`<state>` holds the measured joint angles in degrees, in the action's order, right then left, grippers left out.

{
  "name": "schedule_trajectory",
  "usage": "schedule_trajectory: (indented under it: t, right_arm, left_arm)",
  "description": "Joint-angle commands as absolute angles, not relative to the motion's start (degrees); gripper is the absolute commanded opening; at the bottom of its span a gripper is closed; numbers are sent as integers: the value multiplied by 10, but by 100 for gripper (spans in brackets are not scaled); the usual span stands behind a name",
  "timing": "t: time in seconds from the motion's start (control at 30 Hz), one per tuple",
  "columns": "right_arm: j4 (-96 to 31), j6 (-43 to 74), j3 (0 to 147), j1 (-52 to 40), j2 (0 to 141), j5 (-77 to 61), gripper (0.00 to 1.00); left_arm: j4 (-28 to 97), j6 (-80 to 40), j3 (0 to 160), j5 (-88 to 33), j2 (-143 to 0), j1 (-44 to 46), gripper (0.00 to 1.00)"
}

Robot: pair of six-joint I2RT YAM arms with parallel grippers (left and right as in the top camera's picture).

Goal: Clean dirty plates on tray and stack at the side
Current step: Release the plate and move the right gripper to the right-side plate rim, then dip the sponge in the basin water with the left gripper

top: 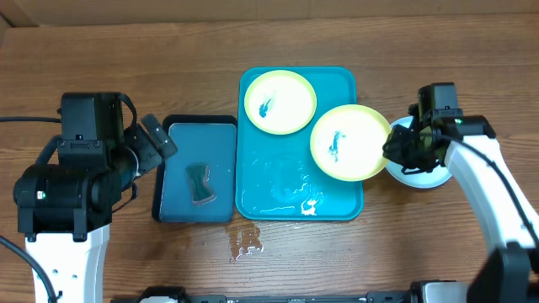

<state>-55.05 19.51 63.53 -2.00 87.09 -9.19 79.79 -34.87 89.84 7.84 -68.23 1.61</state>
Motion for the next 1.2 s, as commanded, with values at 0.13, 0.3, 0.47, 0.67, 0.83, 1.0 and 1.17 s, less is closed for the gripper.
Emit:
schedule_trajectory:
  t: [0.13, 0.3, 0.47, 0.67, 0.83, 1.0, 1.17]
  right_arm:
    - [-569, 208, 612, -128, 858, -106, 4]
    - [-448, 241, 542, -186, 884, -108, 4]
    - [-374, 249, 517, -202, 905, -69, 6]
    - [-400, 249, 563, -189, 873, -85, 27]
    - [-437, 249, 594, -189, 815, -86, 31]
    - [-475, 249, 593, -189, 781, -86, 36]
    - [-520, 249, 593, -189, 781, -80, 36]
  left_arm:
    - [843, -343, 904, 95, -688, 15, 100]
    - [868, -343, 886, 90, -712, 15, 100]
    - [865, -343, 881, 73, -752, 15, 100]
    - [835, -243, 854, 0, -807, 24, 90]
    - [790, -211, 784, -20, -860, 49, 81]
    - [733, -207, 721, -5, -919, 63, 77]
    - [678, -208, 680, -2, -993, 64, 47]
